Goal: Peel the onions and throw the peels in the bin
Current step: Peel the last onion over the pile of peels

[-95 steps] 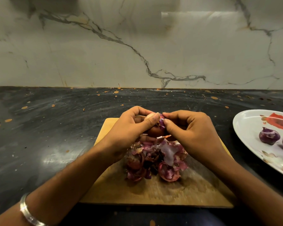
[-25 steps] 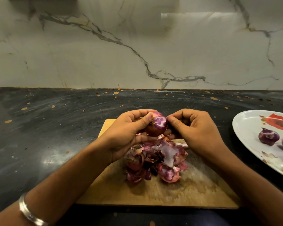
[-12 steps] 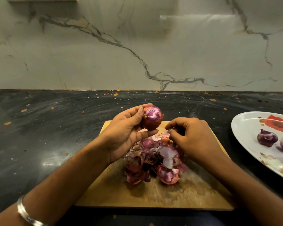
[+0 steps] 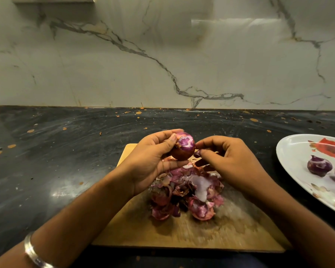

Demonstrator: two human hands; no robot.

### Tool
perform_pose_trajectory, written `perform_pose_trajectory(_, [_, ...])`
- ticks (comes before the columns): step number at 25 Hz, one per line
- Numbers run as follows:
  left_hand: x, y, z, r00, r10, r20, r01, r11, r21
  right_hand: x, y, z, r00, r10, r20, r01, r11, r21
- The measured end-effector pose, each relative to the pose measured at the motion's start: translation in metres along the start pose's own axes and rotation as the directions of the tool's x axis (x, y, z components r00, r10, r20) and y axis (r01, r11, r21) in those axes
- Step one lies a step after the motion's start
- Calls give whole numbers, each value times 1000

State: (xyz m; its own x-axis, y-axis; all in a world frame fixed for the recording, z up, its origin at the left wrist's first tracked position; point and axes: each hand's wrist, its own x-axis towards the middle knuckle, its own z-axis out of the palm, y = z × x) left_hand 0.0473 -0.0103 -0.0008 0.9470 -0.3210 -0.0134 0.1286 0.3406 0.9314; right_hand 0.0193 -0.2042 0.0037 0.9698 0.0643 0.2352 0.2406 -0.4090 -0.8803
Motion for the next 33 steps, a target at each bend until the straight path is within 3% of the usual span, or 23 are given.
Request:
perform_pose_trajectory(2, [-1,-2,2,1000,8,18,-8,1000,19,0,-1,2,999,36,25,-39,989,141])
perform_pose_trajectory(4, [-2,-3,3,999,10,33,-12,999,48,0,1,4,999,34,15,-36,984,173])
perform_pose_trajectory(10, [-4,-8,5,998,60,31,-64,986,157,0,3,9,998,-58,-27,58,998,9])
perform_pose_trajectory(16, [-6,-12,9,991,129,28,-132,961,243,1,2,11,996,-63,-65,59,997,-52])
perform_pose_trajectory(24, [-8,-13,11,988,150,25,-152,960,233,-1,0,12,985,-128,-119,110,983,-150])
perform_pose_trajectory(27, [-7,-11,10,989,146,30,-149,969,196,1,3,10,985,-115,-129,106,991,-79])
perform_pose_trajectory(33, [-4,-4,5,996,86,27,-88,992,95,3,6,8,1000,-19,-2,19,983,184])
